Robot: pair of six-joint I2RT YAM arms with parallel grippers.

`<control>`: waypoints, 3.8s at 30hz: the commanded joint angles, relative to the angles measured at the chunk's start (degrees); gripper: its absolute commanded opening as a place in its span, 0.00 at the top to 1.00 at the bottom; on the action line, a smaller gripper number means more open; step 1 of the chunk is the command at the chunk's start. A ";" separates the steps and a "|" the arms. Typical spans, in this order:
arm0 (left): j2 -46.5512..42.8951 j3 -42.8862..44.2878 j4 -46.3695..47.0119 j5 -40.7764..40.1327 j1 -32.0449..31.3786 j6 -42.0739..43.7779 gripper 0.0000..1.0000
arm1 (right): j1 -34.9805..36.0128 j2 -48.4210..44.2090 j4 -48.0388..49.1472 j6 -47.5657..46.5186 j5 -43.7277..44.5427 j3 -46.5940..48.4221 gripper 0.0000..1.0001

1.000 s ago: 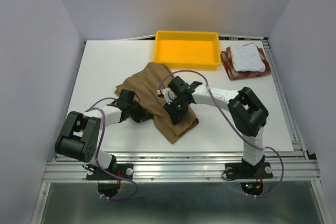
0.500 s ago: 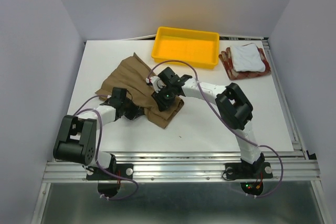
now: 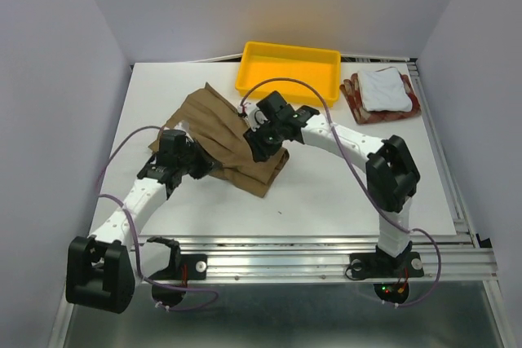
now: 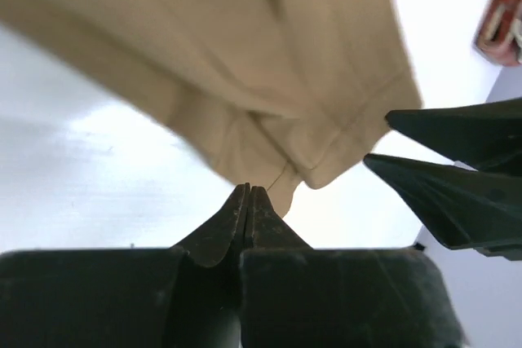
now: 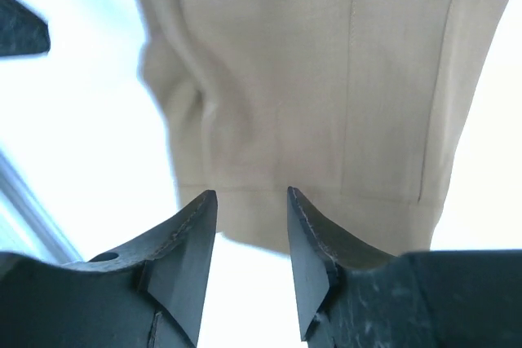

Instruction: Fold and stack the skirts

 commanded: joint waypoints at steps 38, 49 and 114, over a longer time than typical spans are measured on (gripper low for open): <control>23.15 21.19 -18.12 19.56 -19.39 143.77 0.49 | -20.24 -7.56 51.94 26.77 -13.79 -42.98 0.26; 28.16 21.72 -13.11 18.33 -20.09 140.43 0.59 | -17.07 -7.39 50.36 24.48 -8.08 -45.61 0.31; 41.52 35.69 -37.37 18.85 -22.55 135.25 1.00 | -17.95 -5.11 27.94 25.44 -9.20 -36.03 0.73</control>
